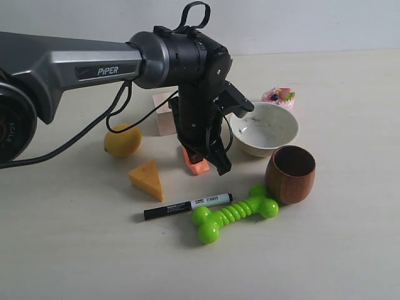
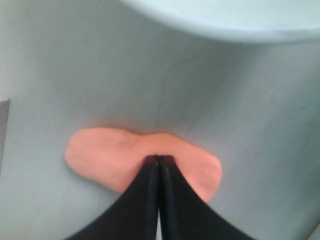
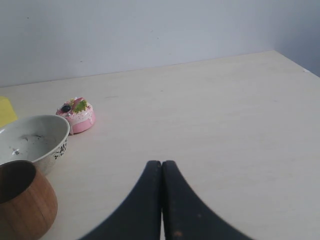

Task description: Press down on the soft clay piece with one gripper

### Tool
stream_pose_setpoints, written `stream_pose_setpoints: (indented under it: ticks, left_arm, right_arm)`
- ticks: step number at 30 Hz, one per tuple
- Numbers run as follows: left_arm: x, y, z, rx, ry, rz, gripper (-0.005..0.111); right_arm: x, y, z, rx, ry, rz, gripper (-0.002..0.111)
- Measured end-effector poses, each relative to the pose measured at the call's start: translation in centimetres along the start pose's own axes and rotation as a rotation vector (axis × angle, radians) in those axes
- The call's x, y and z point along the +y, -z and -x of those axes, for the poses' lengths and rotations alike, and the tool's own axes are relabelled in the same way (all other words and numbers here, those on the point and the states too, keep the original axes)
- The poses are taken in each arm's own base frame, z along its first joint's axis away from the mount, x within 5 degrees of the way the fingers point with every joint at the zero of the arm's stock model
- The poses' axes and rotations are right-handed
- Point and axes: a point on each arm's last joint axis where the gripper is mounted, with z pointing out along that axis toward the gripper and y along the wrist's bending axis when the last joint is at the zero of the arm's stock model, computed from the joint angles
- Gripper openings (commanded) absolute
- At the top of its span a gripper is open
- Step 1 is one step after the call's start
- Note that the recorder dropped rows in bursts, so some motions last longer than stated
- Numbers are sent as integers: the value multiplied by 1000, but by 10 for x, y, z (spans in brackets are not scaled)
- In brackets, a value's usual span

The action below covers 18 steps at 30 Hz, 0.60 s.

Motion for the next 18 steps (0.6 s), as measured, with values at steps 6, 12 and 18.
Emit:
stream_pose_setpoints:
  ticks: [6,12,18]
  left_arm:
    - [0,3,0,-7,-1,2,0]
    - [1,8,0,-17,-4,7,0]
    - [1,11,0,-27,-3,9,0]
  right_arm:
    - [0,0,0,0,0,0,0]
    - [0,0,0,0,0,0,0]
    - [0,0,0,0,0,0,0]
